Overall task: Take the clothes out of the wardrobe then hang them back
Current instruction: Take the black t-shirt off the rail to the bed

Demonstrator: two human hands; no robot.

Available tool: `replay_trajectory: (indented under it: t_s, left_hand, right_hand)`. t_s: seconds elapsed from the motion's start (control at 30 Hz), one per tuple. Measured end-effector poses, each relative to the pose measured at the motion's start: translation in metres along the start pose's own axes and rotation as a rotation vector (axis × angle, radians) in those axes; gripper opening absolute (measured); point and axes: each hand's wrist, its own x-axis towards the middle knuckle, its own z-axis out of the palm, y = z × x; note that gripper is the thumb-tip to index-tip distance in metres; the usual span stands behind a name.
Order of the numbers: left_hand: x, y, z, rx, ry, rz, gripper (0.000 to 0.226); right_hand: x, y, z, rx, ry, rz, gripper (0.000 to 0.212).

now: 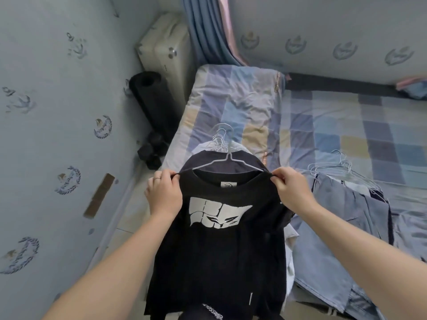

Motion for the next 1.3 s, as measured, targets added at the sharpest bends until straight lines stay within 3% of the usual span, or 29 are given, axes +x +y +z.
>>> replay_trajectory:
  t_s: [0.3, 0.4, 0.47, 0.6, 0.8, 1.3]
  left_hand:
    - [0.125, -0.010, 0.094, -0.027, -0.177, -0.062, 0.024]
    - [0.149, -0.015, 0.131, 0.021, -0.338, -0.052, 0.050]
    - [0.151, -0.017, 0.148, 0.055, -0.440, -0.060, 0.063]
    - [0.126, -0.023, 0.162, 0.074, -0.585, 0.003, 0.066]
    - [0.088, -0.018, 0.153, 0.124, -0.709, 0.170, 0.065]
    - [-0.030, 0.081, 0.107, 0.163, -0.791, 0.535, 0.071]
  right_hand:
    - [0.116, 0.009, 0.073, -0.140, 0.110, 0.191, 0.017]
    - [0.148, 0.012, 0.097, -0.200, 0.118, 0.295, 0.037]
    - [0.153, 0.012, 0.114, -0.187, 0.032, 0.367, 0.054]
    - [0.124, 0.010, 0.143, -0.195, -0.144, 0.416, 0.062]
    - [0.059, 0.004, 0.137, -0.256, -0.245, 0.434, 0.064]
    - [-0.077, 0.021, 0.044, -0.134, -0.020, 0.581, 0.065]
